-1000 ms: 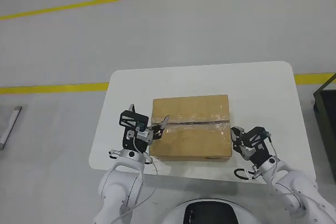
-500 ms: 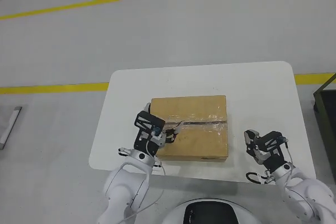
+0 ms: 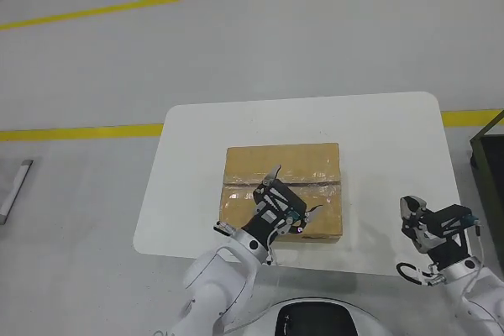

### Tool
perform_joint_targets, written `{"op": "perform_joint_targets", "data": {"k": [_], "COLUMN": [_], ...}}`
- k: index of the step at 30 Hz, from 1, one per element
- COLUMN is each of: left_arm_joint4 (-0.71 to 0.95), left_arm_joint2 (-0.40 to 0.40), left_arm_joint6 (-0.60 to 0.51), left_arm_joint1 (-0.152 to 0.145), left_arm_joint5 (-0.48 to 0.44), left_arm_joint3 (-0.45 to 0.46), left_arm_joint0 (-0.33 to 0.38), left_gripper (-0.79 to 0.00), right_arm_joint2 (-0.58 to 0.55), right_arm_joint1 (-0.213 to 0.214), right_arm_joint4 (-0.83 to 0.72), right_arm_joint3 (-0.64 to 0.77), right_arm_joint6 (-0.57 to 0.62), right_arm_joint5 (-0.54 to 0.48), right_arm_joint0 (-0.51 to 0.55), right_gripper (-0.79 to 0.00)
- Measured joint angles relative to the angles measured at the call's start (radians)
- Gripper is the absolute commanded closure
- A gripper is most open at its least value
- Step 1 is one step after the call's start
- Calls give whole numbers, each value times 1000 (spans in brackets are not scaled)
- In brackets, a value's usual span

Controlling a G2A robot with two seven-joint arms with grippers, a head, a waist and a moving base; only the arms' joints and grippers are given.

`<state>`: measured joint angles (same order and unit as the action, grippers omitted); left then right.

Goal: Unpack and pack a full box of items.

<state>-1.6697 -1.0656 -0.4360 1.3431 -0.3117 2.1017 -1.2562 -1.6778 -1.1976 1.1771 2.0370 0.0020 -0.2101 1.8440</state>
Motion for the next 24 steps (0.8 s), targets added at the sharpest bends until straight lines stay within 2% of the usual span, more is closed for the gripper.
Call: {"op": "perform_joint_targets", "data": {"k": [8, 12, 18, 24], "left_arm_joint4": [2, 14, -69, -149], "left_arm_joint2": [6, 50, 147, 211], "left_arm_joint6": [33, -7, -108, -173], "left_arm_joint1": [1, 9, 28, 42], "left_arm_joint5": [3, -49, -62, -53], "left_arm_joint3": [-21, -58, -126, -200], "left_arm_joint0": [4, 73, 188, 234], "left_gripper": [-785, -785, -785, -785], "right_arm_joint2": [2, -2, -15, -16], "right_arm_joint1": [-3, -3, -3, -5], "right_arm_joint4": [-6, -10, -13, -17], "right_arm_joint3": [-3, -1, 3, 4], "right_arm_joint6": [-23, -20, -22, -26], "right_arm_joint5": [3, 2, 3, 3], "right_arm_joint0": [16, 11, 15, 27], "right_gripper": [0, 0, 0, 0]}}
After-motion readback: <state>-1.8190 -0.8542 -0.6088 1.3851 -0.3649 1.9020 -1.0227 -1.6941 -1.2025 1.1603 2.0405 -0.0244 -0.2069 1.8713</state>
